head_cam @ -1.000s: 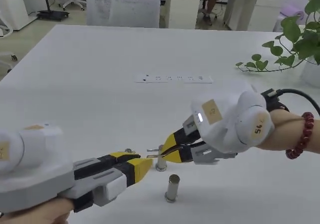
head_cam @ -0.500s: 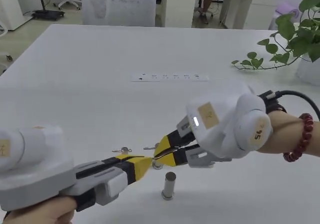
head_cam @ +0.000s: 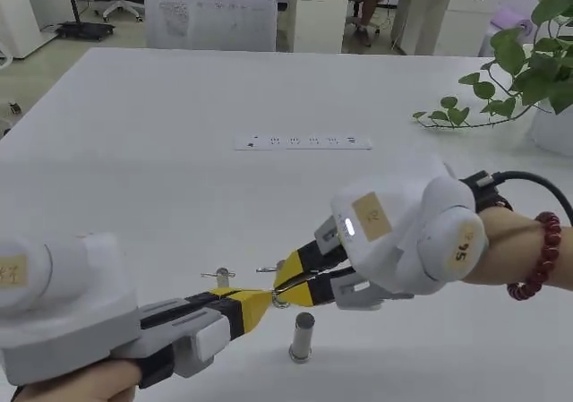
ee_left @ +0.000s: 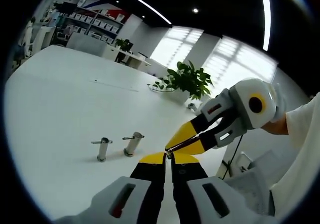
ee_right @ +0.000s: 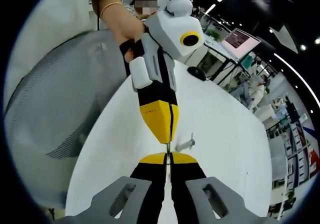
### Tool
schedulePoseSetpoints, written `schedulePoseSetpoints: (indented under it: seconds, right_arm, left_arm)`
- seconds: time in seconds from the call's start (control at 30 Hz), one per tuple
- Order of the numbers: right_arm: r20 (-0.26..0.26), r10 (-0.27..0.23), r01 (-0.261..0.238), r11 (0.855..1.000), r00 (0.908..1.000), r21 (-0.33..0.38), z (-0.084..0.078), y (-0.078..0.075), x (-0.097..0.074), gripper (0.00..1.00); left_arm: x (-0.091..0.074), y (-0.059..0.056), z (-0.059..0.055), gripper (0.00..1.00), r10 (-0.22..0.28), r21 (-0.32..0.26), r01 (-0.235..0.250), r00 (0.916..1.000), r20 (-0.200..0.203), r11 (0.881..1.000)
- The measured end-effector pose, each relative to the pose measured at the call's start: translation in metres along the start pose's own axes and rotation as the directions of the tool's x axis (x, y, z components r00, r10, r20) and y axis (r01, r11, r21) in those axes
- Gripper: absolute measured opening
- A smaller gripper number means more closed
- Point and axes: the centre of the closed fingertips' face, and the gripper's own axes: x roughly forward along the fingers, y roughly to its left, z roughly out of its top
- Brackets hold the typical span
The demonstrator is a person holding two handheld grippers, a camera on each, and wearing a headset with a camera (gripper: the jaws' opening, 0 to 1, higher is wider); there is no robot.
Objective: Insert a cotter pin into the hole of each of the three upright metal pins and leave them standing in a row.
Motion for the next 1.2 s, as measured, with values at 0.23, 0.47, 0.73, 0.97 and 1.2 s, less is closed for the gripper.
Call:
schedulePoseSetpoints:
  seconds: [0.23,0.47,0.73,0.97,1.2]
  right_arm:
    - [-0.004,0.001,-0.001,1.000,1.0000,-0.002,-0.0002,0.0014,0.0002,0.03]
    - [-0.011,0.008,-0.008,1.000,0.9999,0.018,-0.0010,0.0039,0.0007,0.03]
    - [0.012,0.007,-0.008,0.997,0.9999,0.075,-0.0006,0.0040,0.0015,0.04]
    - [0.036,0.001,-0.006,0.991,0.9993,0.133,-0.0016,0.0038,-0.0007,0.11]
    - [0.070,0.017,-0.033,0.973,0.9974,0.226,-0.0040,0.0048,-0.0056,0.14]
  left_arm:
    - [-0.0007,-0.0005,-0.0017,0.02,0.010,-0.020,-0.010,0.9999,-0.002,1.000]
    - [-0.0012,-0.0024,-0.0045,0.01,0.009,0.000,-0.009,0.9999,-0.013,1.000]
    - [-0.0016,-0.0025,-0.0051,0.00,0.009,0.073,-0.007,0.9997,-0.022,0.997]
    - [-0.0001,-0.0001,-0.0055,0.00,0.008,0.111,-0.006,0.9997,-0.022,0.994]
    - [-0.0010,0.0006,-0.0072,0.00,0.000,0.213,0.007,0.9993,-0.037,0.977]
